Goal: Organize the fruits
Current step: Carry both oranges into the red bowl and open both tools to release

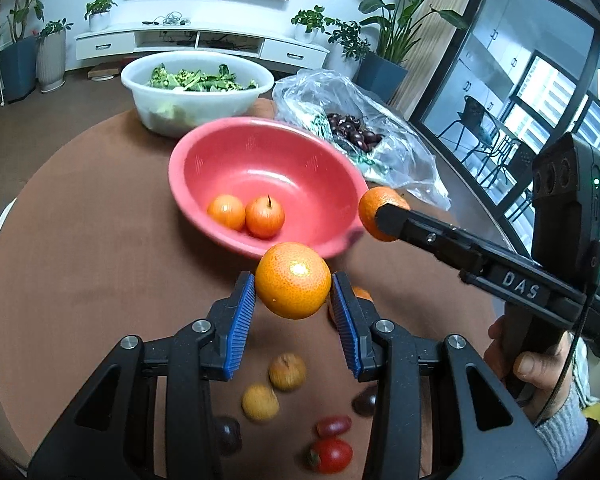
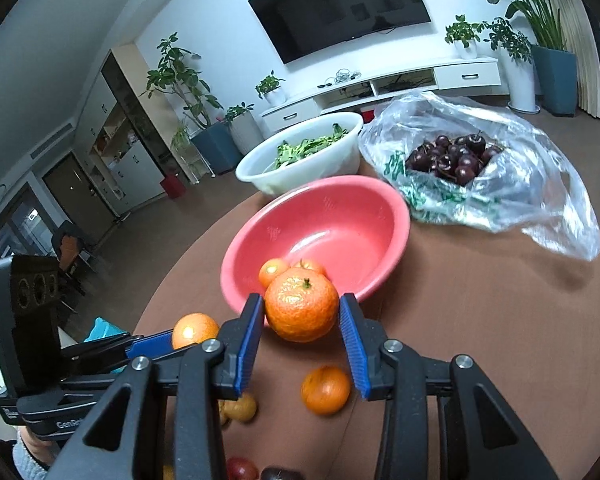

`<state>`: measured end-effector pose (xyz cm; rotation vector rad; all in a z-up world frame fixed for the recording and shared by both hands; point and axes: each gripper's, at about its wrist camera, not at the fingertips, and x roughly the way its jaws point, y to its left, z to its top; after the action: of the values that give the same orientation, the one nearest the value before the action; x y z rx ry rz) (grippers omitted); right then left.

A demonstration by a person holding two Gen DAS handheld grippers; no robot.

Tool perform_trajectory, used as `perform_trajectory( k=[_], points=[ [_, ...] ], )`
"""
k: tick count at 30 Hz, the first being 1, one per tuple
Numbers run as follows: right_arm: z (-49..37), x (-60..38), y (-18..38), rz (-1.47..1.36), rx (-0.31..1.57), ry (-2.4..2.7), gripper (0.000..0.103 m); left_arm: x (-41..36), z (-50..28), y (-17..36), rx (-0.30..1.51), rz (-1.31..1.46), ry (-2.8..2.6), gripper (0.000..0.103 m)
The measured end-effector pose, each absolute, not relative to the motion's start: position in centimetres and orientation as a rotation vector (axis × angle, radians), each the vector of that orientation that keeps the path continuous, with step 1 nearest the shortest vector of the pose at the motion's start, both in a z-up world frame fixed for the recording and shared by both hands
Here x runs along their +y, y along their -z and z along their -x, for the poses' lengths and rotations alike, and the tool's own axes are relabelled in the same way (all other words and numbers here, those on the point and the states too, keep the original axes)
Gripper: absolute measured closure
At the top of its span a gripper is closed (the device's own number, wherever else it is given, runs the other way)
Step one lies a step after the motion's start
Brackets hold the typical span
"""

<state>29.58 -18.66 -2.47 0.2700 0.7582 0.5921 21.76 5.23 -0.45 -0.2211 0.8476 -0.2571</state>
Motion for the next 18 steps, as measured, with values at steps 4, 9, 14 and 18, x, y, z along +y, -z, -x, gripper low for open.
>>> perform_trajectory(
  k=[4,9,14,18],
  points=[
    [-31.2,-18.0,2.8,-0.251,0.763,-0.576,0.061,5.1,-24.1,0.2,0.846,0.204,0.257,0.066],
    [-32.7,-17.1,3.3,-0.218,0.774,-0.562,0.061,4.5,-27.4,0.5,0.856,0.171,0.242,0.066],
    [-33.7,-16.6,4.1,-0.198,0.790,-0.545,0.059,4.0,-29.7,1.7,0.883,0.142,0.217,0.066],
    [-33.5,-16.9,4.0,-0.181,0.773,-0.532,0.059,4.0,-30.5,2.4,0.887,0.134,0.203,0.066]
  ],
)
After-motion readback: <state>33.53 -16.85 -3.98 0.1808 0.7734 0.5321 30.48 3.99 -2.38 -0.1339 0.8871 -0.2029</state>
